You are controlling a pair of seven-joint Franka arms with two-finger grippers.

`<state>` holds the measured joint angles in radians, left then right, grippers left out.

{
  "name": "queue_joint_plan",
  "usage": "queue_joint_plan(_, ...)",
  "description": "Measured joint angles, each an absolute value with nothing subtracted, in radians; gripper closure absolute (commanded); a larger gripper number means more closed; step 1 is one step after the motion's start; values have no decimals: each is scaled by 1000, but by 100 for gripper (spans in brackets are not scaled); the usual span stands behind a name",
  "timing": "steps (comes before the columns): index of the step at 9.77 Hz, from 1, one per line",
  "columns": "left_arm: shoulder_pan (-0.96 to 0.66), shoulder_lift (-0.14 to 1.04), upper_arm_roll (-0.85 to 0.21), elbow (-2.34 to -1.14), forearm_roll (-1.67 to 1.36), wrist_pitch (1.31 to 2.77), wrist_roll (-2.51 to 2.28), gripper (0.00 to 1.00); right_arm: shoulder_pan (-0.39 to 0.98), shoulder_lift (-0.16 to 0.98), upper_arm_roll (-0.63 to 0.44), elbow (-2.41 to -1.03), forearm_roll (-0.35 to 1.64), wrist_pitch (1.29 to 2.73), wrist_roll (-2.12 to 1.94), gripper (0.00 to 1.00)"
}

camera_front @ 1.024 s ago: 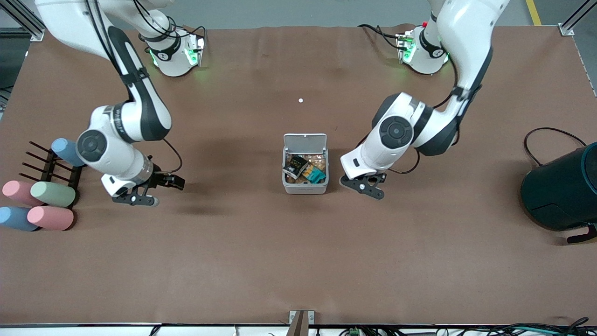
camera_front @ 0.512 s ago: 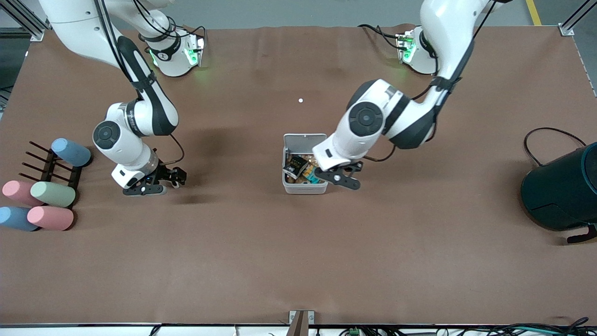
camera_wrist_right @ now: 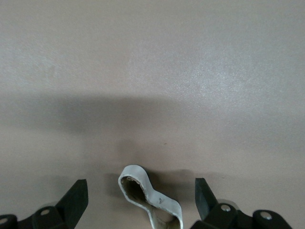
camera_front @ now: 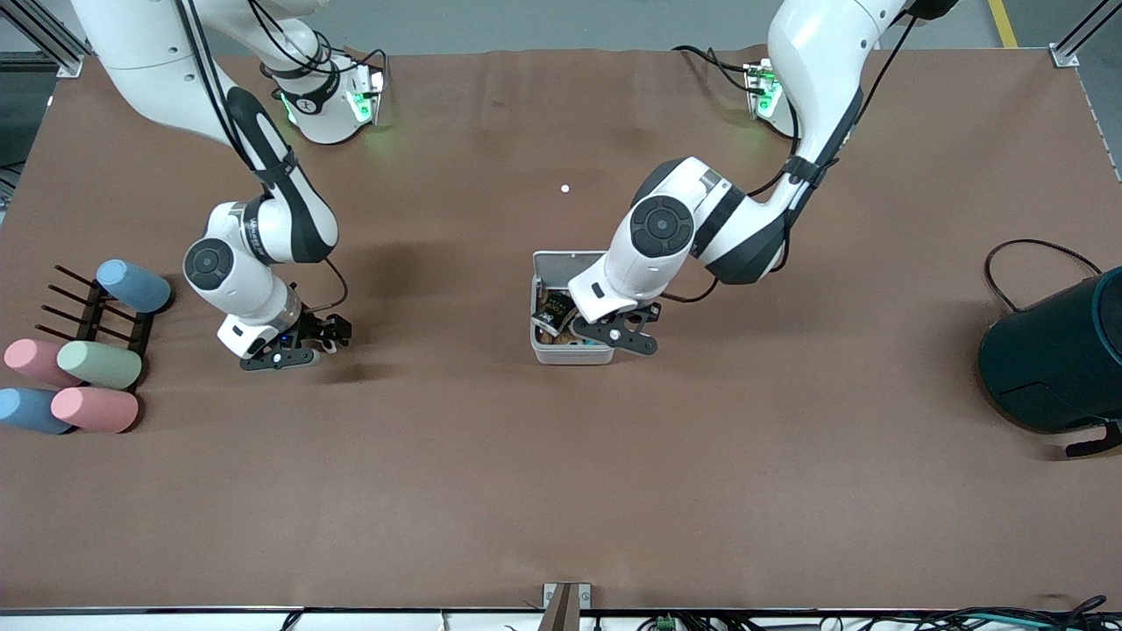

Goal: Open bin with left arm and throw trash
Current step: 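Drop the tape into the bin while the right gripper grasps the strip, then carry the white strip over the bin while the left gripper withdraws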

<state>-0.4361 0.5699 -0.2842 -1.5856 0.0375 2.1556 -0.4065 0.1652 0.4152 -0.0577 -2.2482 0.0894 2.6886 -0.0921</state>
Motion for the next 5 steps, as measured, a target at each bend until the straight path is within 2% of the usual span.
queue_joint_plan(1, -436, 570, -284, -1586, 38, 2156, -406, 0, 165, 423, -58, -2248, 85, 2691, -93, 12)
queue_joint_plan(3, -435, 571, -283, -1586, 68, 2156, -406, 0, 165, 435, -57, -2248, 76, 2692, -102, 71)
queue_joint_plan(4, -433, 571, -282, -1586, 75, 2156, -406, 0, 165, 438, -57, -2248, 75, 2690, -114, 89)
queue_joint_plan(5, -423, 569, -280, -1582, 78, 2154, -406, 0, 165, 437, -57, -2248, 75, 2689, -120, 97)
